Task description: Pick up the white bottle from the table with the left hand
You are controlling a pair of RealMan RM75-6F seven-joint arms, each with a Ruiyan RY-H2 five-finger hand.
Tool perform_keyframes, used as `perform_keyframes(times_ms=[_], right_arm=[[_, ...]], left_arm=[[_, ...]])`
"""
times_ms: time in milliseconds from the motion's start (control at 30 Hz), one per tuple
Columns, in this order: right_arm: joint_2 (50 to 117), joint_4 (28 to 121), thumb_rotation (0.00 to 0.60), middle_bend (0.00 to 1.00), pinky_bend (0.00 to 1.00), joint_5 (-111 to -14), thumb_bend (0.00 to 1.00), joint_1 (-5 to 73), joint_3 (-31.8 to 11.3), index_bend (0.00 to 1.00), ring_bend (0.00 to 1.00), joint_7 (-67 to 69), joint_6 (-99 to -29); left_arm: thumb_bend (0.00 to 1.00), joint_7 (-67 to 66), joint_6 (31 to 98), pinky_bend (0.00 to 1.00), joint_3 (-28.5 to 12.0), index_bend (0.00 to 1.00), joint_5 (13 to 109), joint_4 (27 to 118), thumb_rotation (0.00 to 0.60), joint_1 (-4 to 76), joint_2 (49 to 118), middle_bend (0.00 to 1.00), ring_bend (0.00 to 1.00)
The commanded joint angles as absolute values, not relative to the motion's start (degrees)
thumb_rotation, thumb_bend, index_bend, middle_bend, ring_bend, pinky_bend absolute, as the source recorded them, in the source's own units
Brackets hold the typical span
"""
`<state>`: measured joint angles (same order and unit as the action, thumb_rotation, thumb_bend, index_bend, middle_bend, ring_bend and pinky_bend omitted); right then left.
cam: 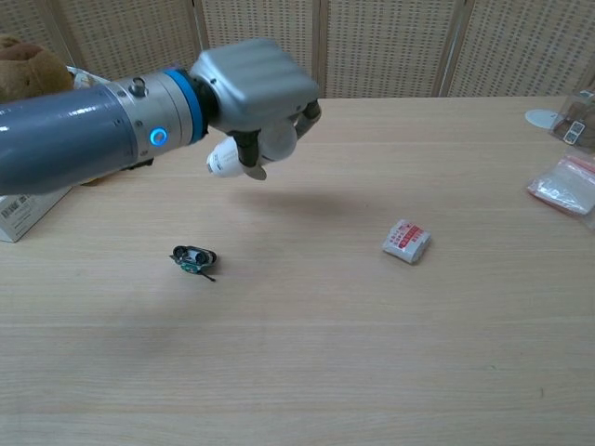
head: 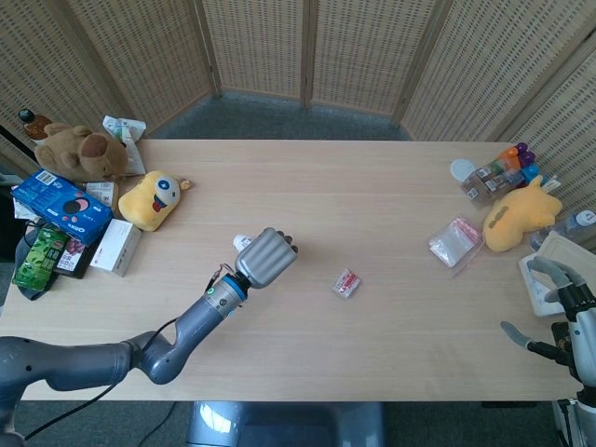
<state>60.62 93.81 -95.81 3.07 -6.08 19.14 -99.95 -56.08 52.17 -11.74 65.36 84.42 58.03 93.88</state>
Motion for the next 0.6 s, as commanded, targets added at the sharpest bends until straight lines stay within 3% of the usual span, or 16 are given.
perform_keyframes(times_ms=[33,367,600], right_arm=[[60.6,93.9,0.6,0.27,0.5,-95.9,0.03,3.1,-6.1,0.14,0.21,19.1,-100.0],[60.5,94.5,0.6,0.27,0.5,-96.0,0.03,2.9,-6.1,0.14,0.21,18.8,-100.2],[60.5,94.6,0.6,0.27,0.5,-96.2,0.03,2.8,-6.1,0.14,0.21,18.6,-100.4]], left_arm=[[0.16,-60.2,54.5,0.8,-13.3,0.81,62.8,90.4,0.6,58.8,89.2,0.73,0.67],[0.16,-64.7,58.0,0.8,-15.4,0.81,59.1,100.5,0.6,60.8,81.8,0.72,0.67],[0.16,-65.7,59.3,0.8,-15.1,0.81,58.2,102.7,0.6,62.3,80.0,0.72,0.67]])
